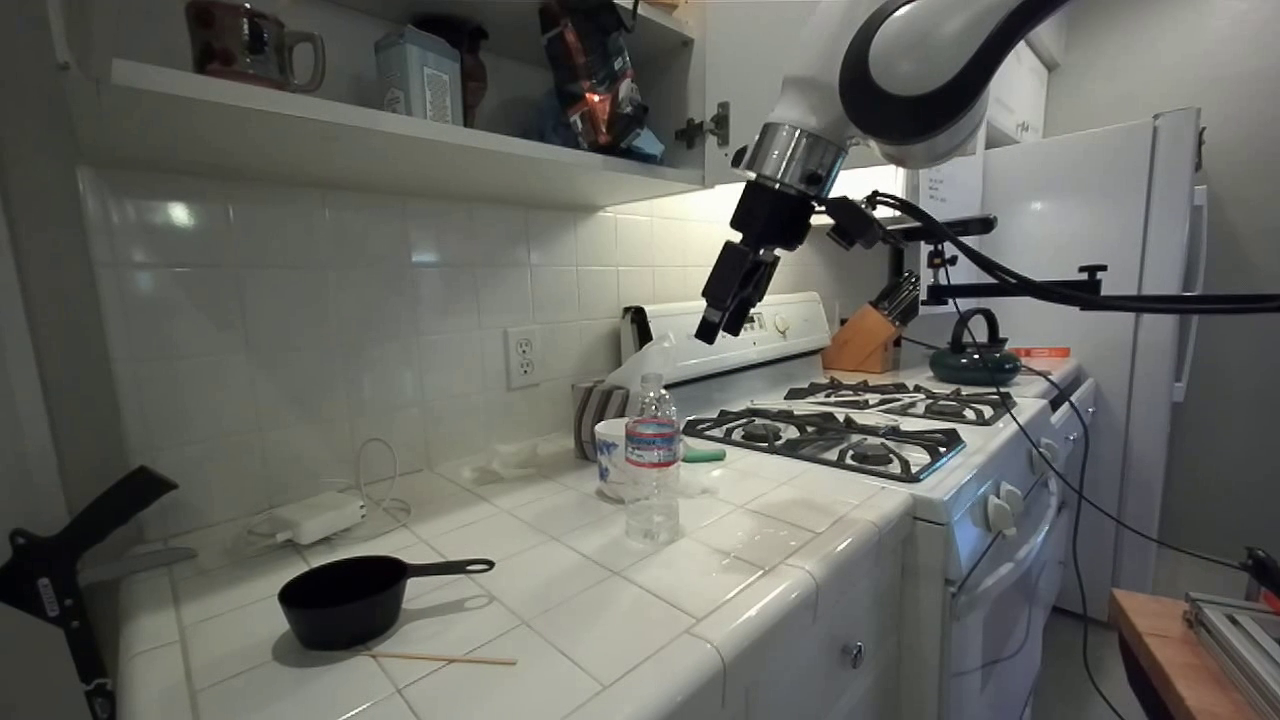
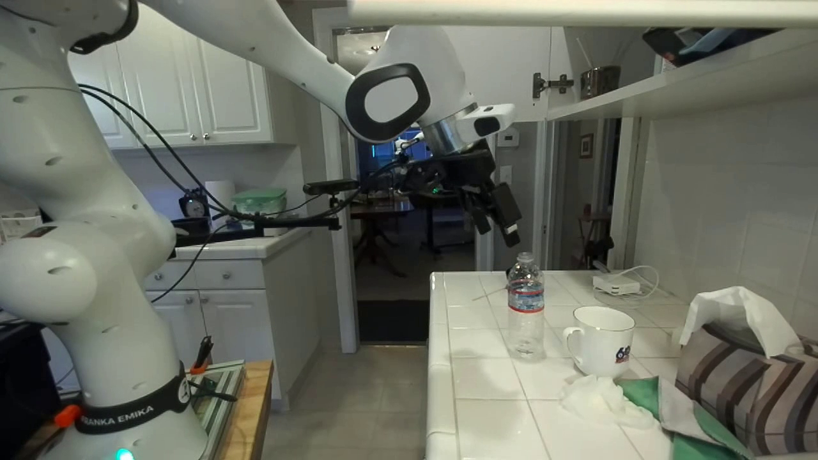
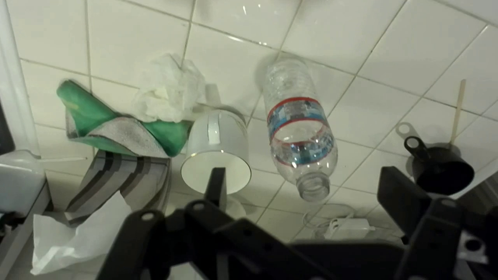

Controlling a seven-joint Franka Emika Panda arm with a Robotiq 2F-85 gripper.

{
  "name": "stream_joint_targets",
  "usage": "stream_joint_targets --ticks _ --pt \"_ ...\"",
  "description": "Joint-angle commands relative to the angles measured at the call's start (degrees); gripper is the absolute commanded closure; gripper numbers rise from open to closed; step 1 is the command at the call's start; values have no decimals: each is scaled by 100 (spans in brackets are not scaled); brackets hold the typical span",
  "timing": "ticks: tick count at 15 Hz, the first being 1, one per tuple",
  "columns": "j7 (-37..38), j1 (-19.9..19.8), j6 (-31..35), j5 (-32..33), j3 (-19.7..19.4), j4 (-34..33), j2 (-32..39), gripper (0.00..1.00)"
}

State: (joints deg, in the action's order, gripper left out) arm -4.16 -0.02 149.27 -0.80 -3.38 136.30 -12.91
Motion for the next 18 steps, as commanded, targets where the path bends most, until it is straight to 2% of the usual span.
stream_joint_targets --ticks 1,10,18 --pt "49 77 346 -77 136 -227 200 0" --pt "67 47 -155 79 256 -1269 1239 0" --pt "-3 33 -722 123 283 -1808 1699 1"
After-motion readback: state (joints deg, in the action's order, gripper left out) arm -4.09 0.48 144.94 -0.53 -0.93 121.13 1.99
